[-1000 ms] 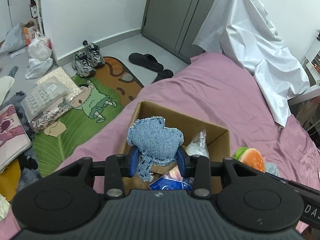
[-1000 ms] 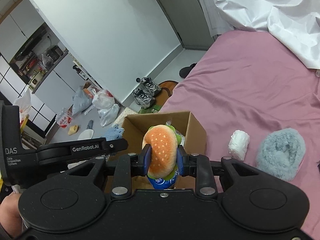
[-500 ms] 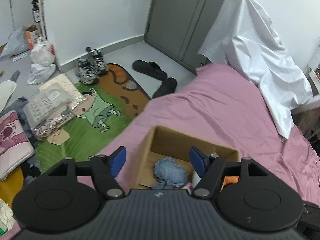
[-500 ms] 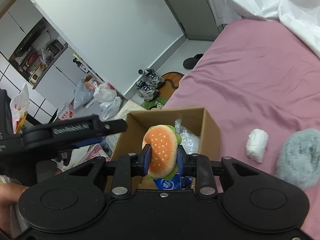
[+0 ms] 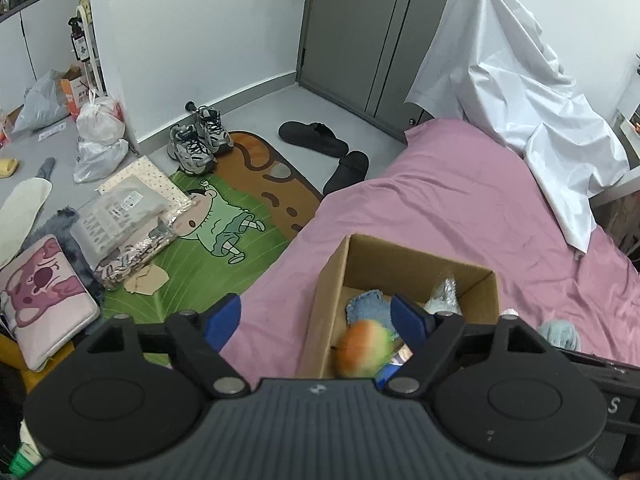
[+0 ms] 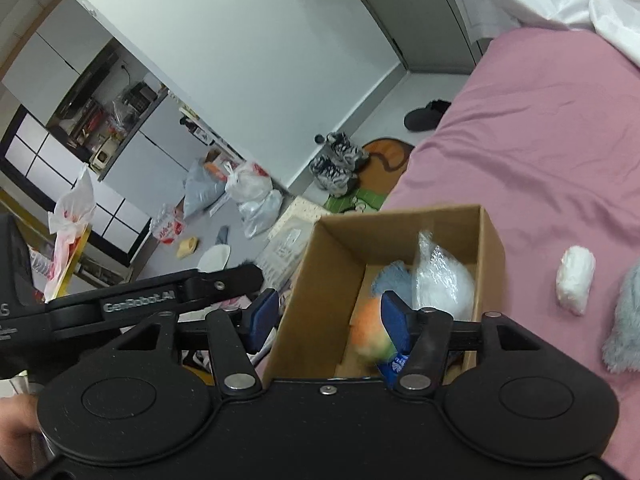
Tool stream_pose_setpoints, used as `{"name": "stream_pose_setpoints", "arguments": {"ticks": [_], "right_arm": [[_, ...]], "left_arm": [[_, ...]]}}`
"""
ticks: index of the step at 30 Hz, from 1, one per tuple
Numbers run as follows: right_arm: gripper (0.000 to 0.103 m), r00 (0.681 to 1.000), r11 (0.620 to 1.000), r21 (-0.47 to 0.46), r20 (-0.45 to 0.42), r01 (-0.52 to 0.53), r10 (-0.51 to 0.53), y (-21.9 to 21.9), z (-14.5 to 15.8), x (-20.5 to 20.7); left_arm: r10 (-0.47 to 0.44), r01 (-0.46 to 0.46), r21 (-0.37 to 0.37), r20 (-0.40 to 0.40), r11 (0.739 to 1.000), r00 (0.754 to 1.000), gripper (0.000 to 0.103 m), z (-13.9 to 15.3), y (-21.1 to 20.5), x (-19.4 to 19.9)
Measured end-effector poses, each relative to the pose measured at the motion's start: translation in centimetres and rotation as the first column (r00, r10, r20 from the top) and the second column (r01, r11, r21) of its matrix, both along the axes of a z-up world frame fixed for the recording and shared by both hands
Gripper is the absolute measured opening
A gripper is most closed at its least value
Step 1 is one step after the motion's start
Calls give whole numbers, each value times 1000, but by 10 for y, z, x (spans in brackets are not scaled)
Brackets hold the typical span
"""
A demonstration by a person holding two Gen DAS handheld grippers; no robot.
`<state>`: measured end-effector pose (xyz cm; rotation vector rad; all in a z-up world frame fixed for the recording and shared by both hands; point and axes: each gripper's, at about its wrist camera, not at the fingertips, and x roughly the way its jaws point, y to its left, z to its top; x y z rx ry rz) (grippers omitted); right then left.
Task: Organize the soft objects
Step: 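Open the left tool releasing the denim cloth while the right tool releases the hamburger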
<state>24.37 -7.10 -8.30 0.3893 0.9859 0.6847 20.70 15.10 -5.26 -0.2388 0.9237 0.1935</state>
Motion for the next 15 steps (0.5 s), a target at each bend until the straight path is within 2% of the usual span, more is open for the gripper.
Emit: {"name": "stream_pose_setpoints", "arguments": {"ticks": [1,6,10,15], "right_arm": [[59,1000,1000,-7,-3,3,-3,-1,0,-1],[80,999,998,-53,39,18,-16,-6,10,-12],[84,998,997,-71,65,31,-26,-13,19,-19],[97,995,993,-97,81,63,-55,-24,24,-21]], "left_arm": [[4,-4,-2,-1,1000,1000,87,1,1,-2],[31,-32,-23,-36,999,999,93,2,5,-11],[56,-57,-17,-51,998,997,98,5,3,-19],[45,-45,-12,-49,999,998,101,12,-8,-25]]}}
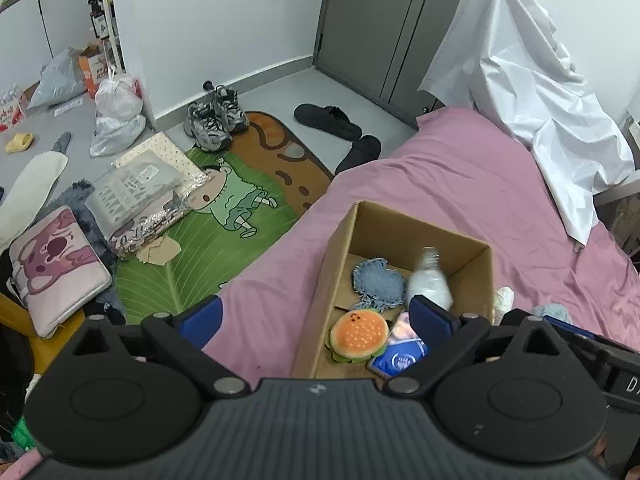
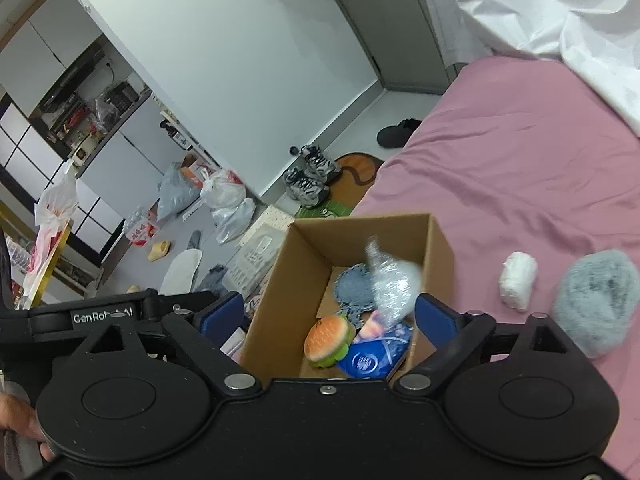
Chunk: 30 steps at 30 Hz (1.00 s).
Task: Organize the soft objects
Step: 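Open the left tool releasing the denim cloth while the right tool releases the hamburger, then move both tools from the box over the bed toward the grey fluffy plush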
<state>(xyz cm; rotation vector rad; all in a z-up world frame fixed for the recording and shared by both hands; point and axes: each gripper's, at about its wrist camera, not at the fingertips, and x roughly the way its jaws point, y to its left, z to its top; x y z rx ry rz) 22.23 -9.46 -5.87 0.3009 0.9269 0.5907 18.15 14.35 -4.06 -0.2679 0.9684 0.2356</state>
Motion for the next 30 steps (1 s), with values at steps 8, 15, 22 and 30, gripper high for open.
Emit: {"name": "stream_pose_setpoints", "arguments": {"ticks": [8,15,22,30], "right_arm": [[103,999,998,-51,12,45,-45,-27,6,-4],[103,995,994,-53,19,97,-96,-58,12,-11],[103,990,989,-43,30,139,-138,-91,17,-22],[103,984,982,-51,9,180,-180,-127,7,-24]], "left_arm": [[-41,40,27,38,999,998,103,11,-31,-8],[-81,84,-40,74,996,994,103,12,-60,-12],[-106,111,-65,68,992,992,103,7,-94,-14],[-109,112,-40,61,993,992,103,4,-127,-10]]}}
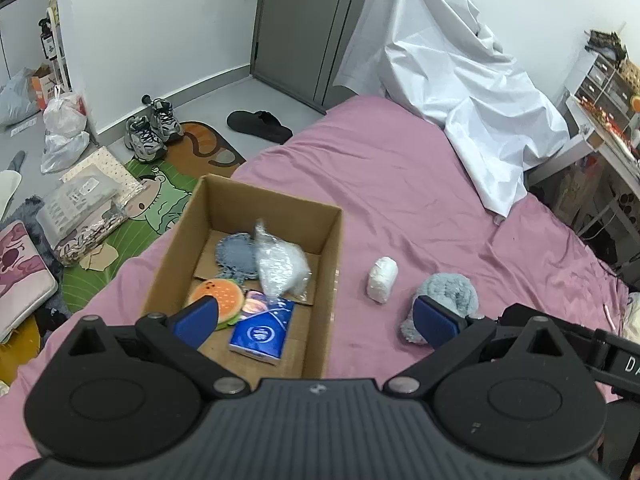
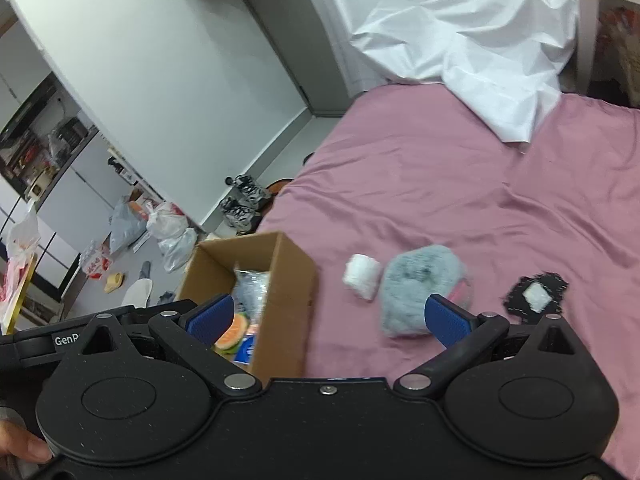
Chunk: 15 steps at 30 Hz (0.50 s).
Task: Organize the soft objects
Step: 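Move both tools from the box over the bed toward the grey fluffy plush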
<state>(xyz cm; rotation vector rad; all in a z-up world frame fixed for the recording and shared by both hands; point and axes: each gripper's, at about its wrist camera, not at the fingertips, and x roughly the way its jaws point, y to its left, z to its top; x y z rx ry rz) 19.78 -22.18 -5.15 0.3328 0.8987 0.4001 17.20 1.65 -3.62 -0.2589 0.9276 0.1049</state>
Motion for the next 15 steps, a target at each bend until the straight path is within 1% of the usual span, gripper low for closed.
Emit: {"name": "stream_pose_setpoints", "arguments": {"ticks": [5,10,13,15], "right_arm": [[103,1000,1000,11,1,29,-30,-18,-4,2],[103,998,998,5,-16,69,-69,-34,-13,6],[103,994,994,-1,-19,108,-108,-45,-15,10],[103,992,992,11,-27,127,-126,-53,-17,12]], "left_arm": [[3,-2,19,-36,1000,999,103,-5,-18,6],[-12,13,37,-42,999,999,103,-10,-34,15],[-17,19,36,-46,999,999,103,-15,-45,20],[-23,24,28,-47,999,999,103,-18,-50,24]]}}
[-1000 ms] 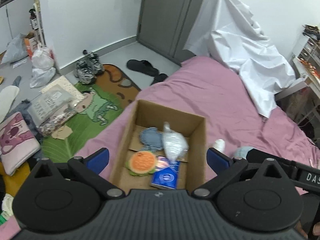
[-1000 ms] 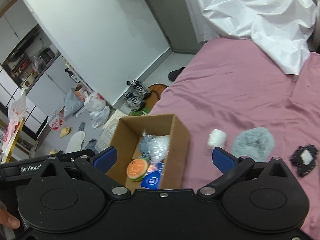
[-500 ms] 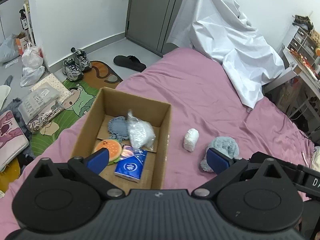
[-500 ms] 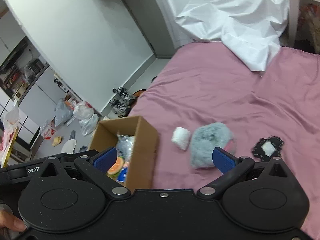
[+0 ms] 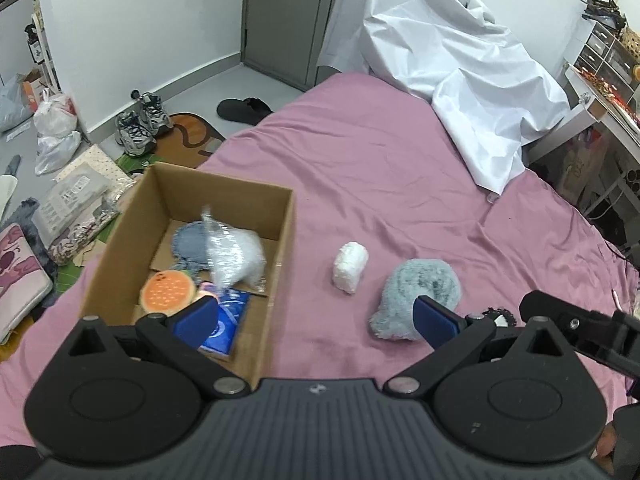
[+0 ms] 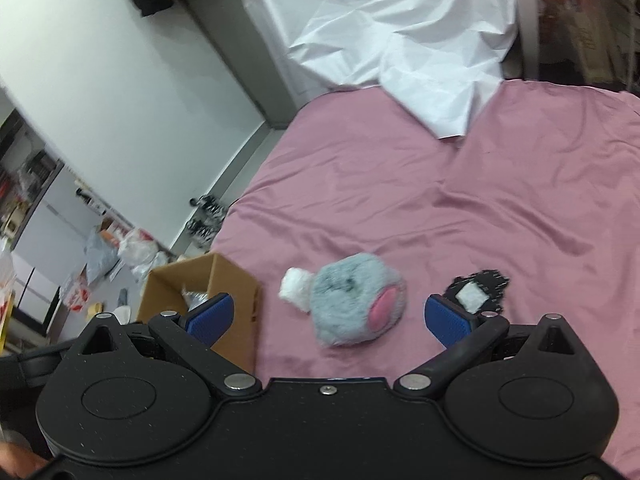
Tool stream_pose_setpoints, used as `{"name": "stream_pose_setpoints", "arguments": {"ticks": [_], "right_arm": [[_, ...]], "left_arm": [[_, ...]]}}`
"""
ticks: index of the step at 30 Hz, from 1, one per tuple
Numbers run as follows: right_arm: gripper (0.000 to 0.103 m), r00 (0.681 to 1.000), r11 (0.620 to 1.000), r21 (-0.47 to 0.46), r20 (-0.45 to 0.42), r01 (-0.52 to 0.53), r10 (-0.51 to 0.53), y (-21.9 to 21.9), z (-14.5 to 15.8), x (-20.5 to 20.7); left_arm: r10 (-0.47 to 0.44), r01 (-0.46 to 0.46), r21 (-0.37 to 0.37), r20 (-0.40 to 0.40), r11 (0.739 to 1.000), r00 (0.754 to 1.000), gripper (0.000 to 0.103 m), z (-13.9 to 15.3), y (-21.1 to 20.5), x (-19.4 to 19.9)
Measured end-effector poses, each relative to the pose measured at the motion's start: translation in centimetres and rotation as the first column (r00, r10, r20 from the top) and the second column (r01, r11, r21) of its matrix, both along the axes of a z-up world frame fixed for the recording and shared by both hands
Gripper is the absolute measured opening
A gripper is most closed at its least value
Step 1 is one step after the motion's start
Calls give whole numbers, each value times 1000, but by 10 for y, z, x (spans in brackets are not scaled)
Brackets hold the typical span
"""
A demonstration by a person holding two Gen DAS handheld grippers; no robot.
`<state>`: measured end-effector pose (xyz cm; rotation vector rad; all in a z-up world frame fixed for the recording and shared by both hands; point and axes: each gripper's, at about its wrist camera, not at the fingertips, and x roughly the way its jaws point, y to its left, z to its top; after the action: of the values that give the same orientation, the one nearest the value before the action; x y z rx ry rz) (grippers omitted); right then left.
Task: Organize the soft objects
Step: 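Move both tools from the box over the bed toward the grey fluffy plush, then close the left tool on the grey plush while the right tool grips its pink-eared side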
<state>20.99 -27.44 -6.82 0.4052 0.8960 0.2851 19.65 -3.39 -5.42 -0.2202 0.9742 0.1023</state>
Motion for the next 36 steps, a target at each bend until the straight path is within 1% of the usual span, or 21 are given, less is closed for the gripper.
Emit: {"name": "stream_pose_setpoints", "arguments": {"ticks": [4,7,12,18,19,20,22,23,24,28,30,36], "right_arm": [[103,1000,999,46,-21,22,-21,-12,-5,5],[103,998,995,80,-47,55,-51,-22,-11,10],[103,992,990,89,-66,109,-103,-38,-17,15],[101,986,981,123,-93,151,-140,-51,-27,22],[101,985,980,127,-99,154,-142,-52,-29,24],[99,984,979,129,-108,158,-144,-53,-33,25],[94,981,978,138,-131,158,-140,-54,-39,29],[91,980,977,146,-144,158,-137,-53,-43,31],[87,978,974,156,-157,161,-137,-54,-46,33],[74,968,963,207,-216,175,-129,-53,-60,41],[66,965,960,223,-236,170,-116,-50,-66,43],[56,958,960,238,-275,151,-82,-38,-80,54]], "left_arm": [[-23,23,-7,-2,1000,1000,102,-5,-13,8],[-32,32,3,4,999,999,102,-8,-23,13],[-42,42,-19,-7,999,999,100,-16,-33,24],[-49,49,-32,-5,998,999,98,-26,-47,36],[-49,49,-38,-5,998,999,96,-28,-48,38],[-48,48,-45,-10,998,999,92,-31,-48,41],[-43,41,-64,-27,997,999,86,-37,-49,46],[-39,36,-75,-35,997,999,81,-40,-49,49],[-37,33,-84,-41,996,998,76,-43,-49,51],[-21,13,-114,-65,993,998,66,-57,-48,62],[-14,4,-131,-76,991,997,59,-65,-47,66],[-12,-8,-169,-118,986,993,46,-88,-46,77]]}}
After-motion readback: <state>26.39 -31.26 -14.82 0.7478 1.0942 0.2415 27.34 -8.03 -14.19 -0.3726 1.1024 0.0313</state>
